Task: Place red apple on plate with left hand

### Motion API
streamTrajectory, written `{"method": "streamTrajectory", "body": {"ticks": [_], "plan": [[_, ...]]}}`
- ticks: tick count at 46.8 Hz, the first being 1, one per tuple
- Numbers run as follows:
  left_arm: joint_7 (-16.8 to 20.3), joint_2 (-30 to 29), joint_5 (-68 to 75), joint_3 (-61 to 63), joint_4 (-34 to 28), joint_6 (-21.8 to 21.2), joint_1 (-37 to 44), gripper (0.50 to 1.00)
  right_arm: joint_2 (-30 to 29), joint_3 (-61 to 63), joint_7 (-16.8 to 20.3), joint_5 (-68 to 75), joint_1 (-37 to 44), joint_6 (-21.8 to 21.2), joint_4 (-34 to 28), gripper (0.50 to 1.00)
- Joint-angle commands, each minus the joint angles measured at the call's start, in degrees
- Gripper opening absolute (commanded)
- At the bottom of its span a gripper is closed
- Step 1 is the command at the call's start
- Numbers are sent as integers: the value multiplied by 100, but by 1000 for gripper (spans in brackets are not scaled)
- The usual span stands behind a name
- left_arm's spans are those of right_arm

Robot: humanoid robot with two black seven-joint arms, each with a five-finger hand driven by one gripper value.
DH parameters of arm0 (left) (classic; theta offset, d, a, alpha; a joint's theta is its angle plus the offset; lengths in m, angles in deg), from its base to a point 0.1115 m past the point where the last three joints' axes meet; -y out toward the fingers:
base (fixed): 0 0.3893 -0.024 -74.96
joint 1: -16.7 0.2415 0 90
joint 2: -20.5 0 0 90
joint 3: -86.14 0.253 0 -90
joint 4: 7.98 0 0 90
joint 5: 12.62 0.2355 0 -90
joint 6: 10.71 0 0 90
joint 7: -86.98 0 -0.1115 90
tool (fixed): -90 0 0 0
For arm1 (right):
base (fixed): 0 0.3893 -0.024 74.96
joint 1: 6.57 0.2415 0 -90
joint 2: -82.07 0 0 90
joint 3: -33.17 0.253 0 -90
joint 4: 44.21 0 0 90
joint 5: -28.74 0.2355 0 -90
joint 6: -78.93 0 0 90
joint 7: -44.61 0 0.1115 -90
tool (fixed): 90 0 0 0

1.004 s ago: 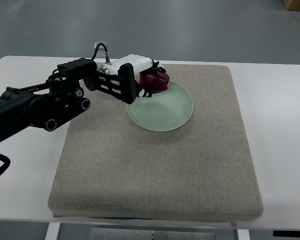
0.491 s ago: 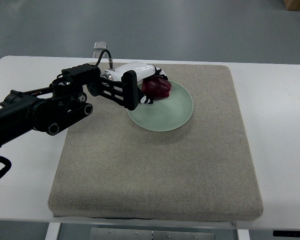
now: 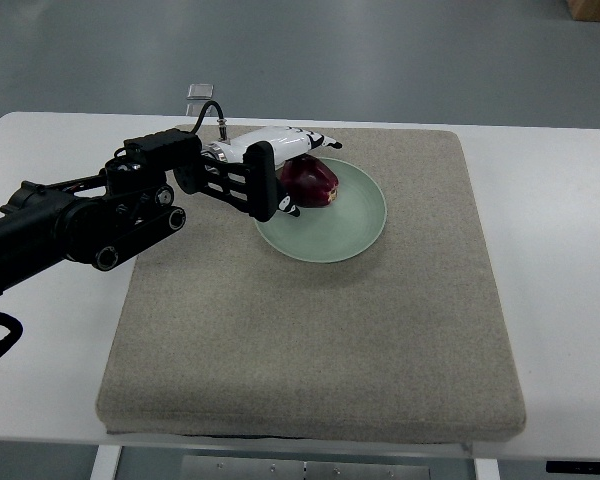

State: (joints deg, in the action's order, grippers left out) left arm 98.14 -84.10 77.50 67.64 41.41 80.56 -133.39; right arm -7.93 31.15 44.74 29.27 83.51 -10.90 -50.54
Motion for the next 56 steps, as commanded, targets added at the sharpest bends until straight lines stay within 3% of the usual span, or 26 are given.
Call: {"method": "streamTrajectory", "body": {"ticks": [1,16,44,56], "plan": [[-1,-25,-56,-74,45,128,-46,994,0,0,4,0,0,-8,0,930],[-1,-350,-2041,-127,45,840,-389,994,0,0,4,0,0,-8,0,930],[-9,-1290,-5979,-470,-52,954,-293,996,0,0,-5,0,0,-8,0,930],[-45,-1598,-7711,-470,-553,1683,-108,996,0,0,4,0,0,-8,0,930]]}}
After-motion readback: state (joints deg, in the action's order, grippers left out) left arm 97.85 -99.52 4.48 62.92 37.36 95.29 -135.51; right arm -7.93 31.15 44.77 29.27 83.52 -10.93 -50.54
